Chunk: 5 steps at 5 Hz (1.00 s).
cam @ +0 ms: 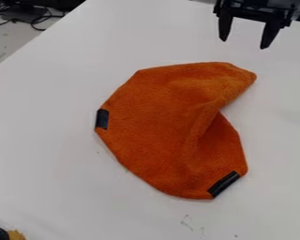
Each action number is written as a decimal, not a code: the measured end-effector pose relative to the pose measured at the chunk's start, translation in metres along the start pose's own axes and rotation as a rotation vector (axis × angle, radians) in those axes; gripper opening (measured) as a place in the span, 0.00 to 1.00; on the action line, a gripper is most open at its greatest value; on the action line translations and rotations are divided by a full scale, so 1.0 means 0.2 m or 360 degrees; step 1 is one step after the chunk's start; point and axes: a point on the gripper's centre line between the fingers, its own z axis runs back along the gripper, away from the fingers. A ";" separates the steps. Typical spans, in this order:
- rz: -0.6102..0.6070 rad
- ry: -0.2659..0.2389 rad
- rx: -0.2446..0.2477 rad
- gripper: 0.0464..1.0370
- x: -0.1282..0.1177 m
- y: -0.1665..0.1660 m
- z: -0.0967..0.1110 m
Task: Move the cloth to the left of the table
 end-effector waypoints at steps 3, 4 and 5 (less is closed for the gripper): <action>0.0216 0.0109 0.0128 0.96 -0.26 0.34 -0.10; 0.0279 0.0120 0.0183 0.96 -0.36 0.44 -0.08; 0.0427 0.0128 0.0269 0.96 -0.46 0.66 -0.08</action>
